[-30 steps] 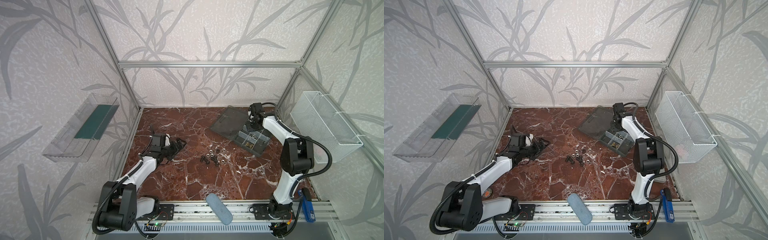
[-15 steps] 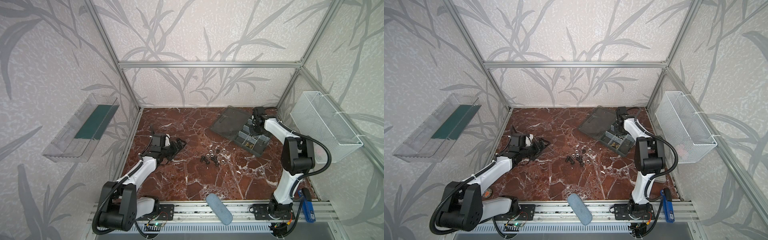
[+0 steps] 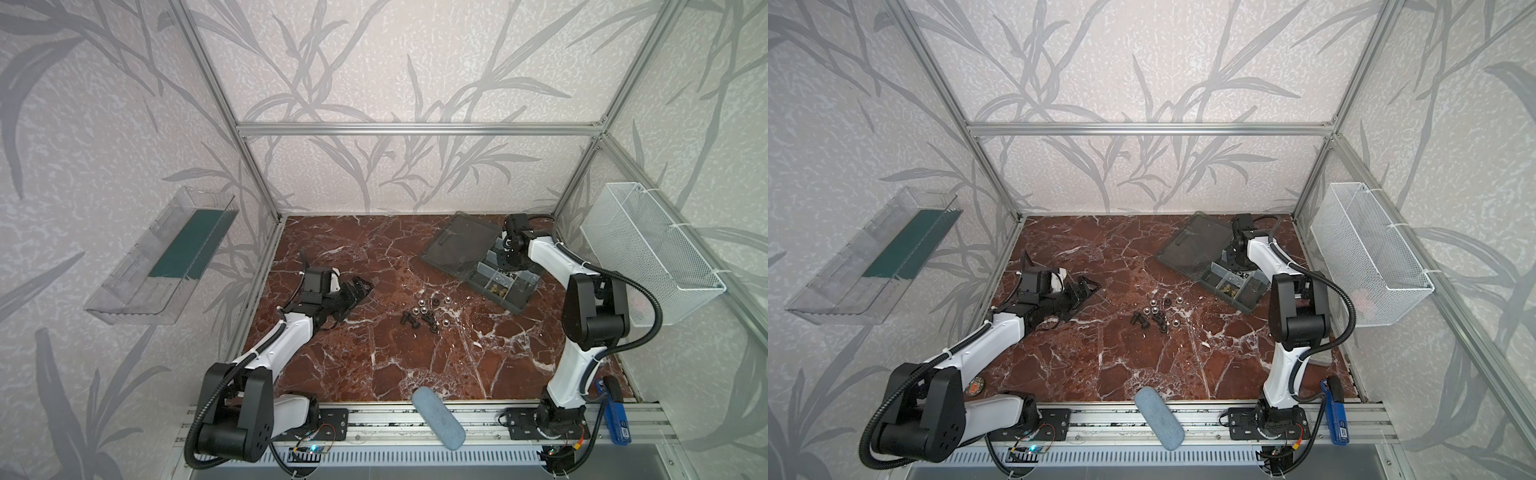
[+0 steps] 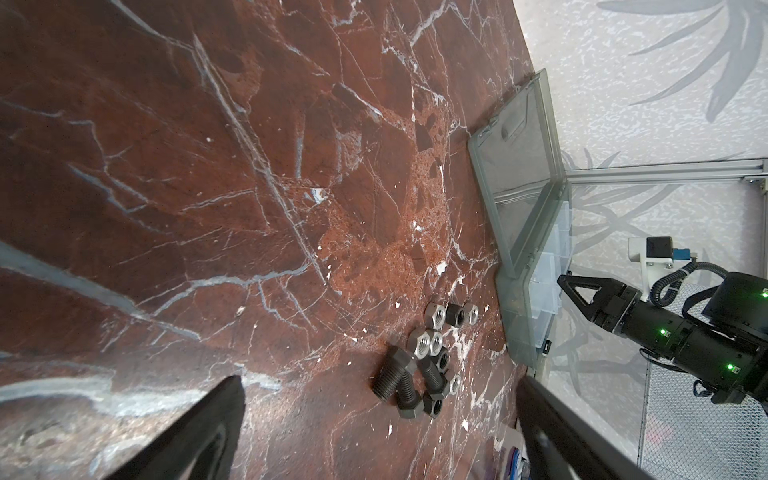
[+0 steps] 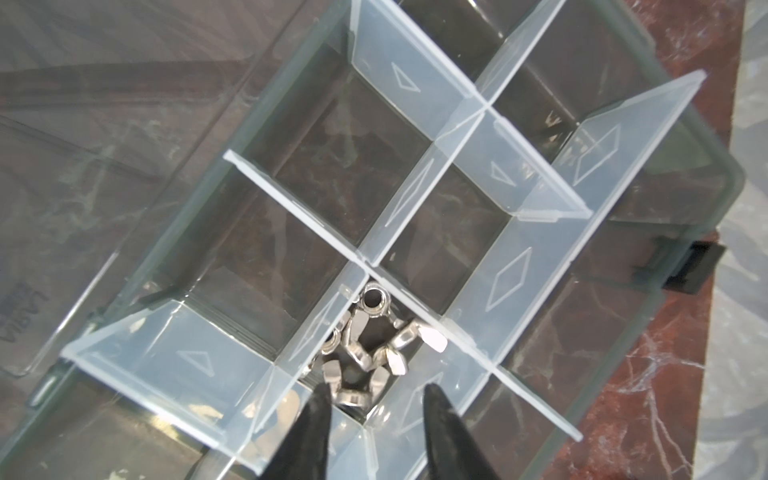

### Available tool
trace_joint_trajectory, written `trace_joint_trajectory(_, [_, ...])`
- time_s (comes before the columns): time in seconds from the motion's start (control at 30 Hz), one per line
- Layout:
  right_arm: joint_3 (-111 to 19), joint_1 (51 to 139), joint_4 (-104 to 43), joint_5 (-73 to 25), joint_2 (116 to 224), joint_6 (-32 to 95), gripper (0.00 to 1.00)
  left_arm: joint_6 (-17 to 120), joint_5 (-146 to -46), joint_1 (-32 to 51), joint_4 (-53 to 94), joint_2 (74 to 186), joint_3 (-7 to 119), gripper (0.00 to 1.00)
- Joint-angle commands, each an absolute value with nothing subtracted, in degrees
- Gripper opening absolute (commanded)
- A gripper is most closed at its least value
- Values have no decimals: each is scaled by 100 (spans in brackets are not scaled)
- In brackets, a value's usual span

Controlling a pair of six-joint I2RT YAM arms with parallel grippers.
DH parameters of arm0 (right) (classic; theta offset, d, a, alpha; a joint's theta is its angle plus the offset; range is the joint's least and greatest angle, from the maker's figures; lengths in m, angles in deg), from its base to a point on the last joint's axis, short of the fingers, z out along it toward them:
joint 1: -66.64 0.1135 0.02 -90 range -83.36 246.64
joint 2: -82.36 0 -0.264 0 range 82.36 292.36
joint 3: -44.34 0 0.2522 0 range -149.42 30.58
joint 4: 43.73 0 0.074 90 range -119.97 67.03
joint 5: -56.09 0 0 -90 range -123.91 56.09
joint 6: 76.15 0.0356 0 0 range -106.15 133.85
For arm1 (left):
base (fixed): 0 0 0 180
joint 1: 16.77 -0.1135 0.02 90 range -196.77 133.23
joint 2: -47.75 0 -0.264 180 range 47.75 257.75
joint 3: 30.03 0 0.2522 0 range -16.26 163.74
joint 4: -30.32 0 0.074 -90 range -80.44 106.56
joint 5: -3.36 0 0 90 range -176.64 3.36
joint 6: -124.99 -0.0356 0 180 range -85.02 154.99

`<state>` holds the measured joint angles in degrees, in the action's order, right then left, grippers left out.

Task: Sort the screws and nuts into containers
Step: 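Open the right gripper to drop the wing nut into a compartment, then move the right gripper back over the pile toward a silver hex nut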

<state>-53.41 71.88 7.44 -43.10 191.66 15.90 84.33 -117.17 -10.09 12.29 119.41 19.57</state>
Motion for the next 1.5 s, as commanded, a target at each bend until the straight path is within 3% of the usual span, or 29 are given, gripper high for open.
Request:
trace_joint_trajectory(0.0, [-5319,7170,863,-3898,18685,1609,43,8497,-11739,-1026,1204,11765,1960,99])
trace_joint_trajectory(0.23, [-4965,7482,1120,-2500,17535,1573,47,8577,-11770,-1015,1271,11872,2003,100])
trace_joint_trajectory(0.5, [-4283,8843,1260,-2850,16686,2452,50,8616,-11801,-948,1375,12150,2137,99])
trace_joint_trajectory(0.77, [-3898,9186,1319,-2745,16757,3441,52,8323,-11851,-885,942,12408,2535,100])
trace_joint_trajectory(1.03, [-3649,9355,1464,-2694,17085,3401,53,8084,-11824,-877,344,12463,2888,100])
trace_joint_trajectory(1.47, [-3467,9620,1286,-2803,17238,3557,53,8688,-11276,-798,929,12285,2518,100])
